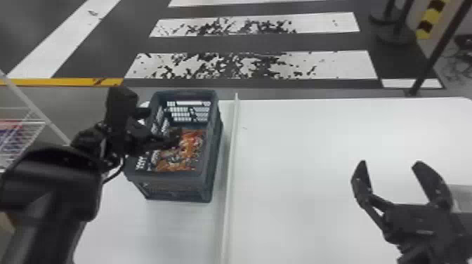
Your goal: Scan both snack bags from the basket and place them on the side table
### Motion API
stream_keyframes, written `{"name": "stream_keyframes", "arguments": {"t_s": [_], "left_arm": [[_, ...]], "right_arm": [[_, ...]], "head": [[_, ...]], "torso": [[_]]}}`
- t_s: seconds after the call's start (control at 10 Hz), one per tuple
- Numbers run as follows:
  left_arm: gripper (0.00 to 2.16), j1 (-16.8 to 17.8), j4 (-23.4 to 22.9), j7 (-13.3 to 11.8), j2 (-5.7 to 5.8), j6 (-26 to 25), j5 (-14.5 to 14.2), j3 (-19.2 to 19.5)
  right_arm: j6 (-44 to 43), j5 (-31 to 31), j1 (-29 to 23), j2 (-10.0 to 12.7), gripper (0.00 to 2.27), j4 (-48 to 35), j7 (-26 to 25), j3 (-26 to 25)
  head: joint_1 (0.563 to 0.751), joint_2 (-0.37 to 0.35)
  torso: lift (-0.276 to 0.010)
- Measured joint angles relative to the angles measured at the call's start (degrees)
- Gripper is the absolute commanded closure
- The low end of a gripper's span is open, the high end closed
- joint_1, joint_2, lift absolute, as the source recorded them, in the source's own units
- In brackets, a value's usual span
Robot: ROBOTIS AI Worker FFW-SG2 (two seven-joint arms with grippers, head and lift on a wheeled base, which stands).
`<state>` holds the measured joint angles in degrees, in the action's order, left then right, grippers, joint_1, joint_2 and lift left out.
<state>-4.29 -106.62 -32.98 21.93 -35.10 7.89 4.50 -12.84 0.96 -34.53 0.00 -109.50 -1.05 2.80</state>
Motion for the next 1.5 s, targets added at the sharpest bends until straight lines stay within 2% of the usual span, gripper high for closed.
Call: {"name": "stream_keyframes", "arguments": {"t_s": [0.2, 0.5, 0.9, 1.3, 1.5], "left_arm": [[0.08, 1.2, 2.4, -3.0, -0.59, -2.3, 3.1, -0.2], [0.08, 3.9, 5.7, -6.0, -0.69, -2.5, 6.5, -2.3], [0.08, 9.2, 11.4, -9.1, -0.93, -2.7, 11.5, -8.2], [0.08, 15.0, 20.7, -10.4, -2.07, -3.4, 14.5, -12.8], [0.08, 17.5, 25.2, -10.5, -3.16, -3.2, 16.3, -14.9]], "right_arm": [[0.3, 0.0, 0.3, 0.0, 0.06, 0.2, 0.0, 0.0], [0.5, 0.0, 0.3, 0.0, 0.06, 0.2, 0.0, 0.0], [0.5, 0.0, 0.2, 0.0, 0.06, 0.1, 0.0, 0.0], [0.8, -0.1, 0.3, 0.0, 0.06, 0.0, 0.0, -0.4], [1.1, -0.1, 0.3, 0.0, 0.06, -0.2, 0.0, -0.5]], "head": [[0.695, 0.145], [0.695, 0.139], [0.695, 0.106], [0.695, 0.090], [0.695, 0.081]], "torso": [[-0.075], [-0.075], [-0.075], [-0.075], [-0.075]]}}
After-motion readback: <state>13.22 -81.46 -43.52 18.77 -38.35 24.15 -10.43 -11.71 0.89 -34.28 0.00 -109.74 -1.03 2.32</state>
